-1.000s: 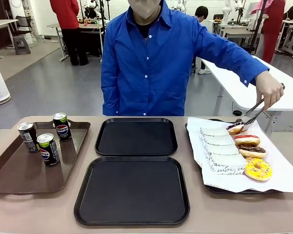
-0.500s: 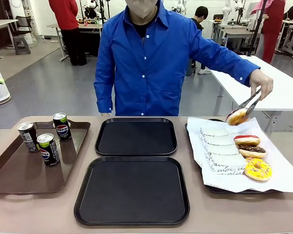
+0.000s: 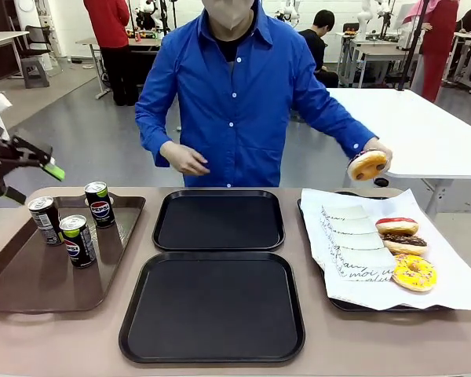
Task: Set up donuts and drinks on trays.
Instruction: Pick up one Pepsi coke and place it on the Flat Tray.
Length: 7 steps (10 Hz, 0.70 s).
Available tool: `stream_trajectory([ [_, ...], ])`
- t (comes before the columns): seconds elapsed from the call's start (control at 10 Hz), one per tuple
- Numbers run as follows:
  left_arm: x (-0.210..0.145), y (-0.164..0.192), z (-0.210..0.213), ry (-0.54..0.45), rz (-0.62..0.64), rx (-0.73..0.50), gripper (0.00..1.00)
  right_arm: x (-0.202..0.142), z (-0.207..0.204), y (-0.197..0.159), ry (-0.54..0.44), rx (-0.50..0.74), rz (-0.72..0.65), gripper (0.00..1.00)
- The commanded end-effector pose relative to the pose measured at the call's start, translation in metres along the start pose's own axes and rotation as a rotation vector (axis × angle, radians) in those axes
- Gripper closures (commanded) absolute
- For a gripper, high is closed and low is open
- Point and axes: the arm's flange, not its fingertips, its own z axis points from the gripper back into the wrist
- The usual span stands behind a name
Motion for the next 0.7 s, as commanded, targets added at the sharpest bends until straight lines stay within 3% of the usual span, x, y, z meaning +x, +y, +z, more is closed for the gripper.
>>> stream_trajectory([
  [0.0, -0.024, -0.005, -0.005, -0.002, -0.022, 0.072, 0.00, 0.003, -0.001, 0.000, -0.010, 0.030, 0.020, 0.00],
  [0.2, -0.039, -0.004, -0.002, 0.002, -0.065, 0.066, 0.00, 0.003, -0.001, 0.000, -0.010, 0.030, 0.020, 0.00],
  [0.3, -0.016, -0.009, -0.006, 0.014, -0.048, 0.061, 0.00, 0.003, -0.001, 0.000, -0.010, 0.030, 0.020, 0.00],
  [0.6, -0.016, -0.009, -0.006, 0.014, -0.048, 0.061, 0.00, 0.003, -0.001, 0.000, -0.010, 0.030, 0.020, 0.00],
])
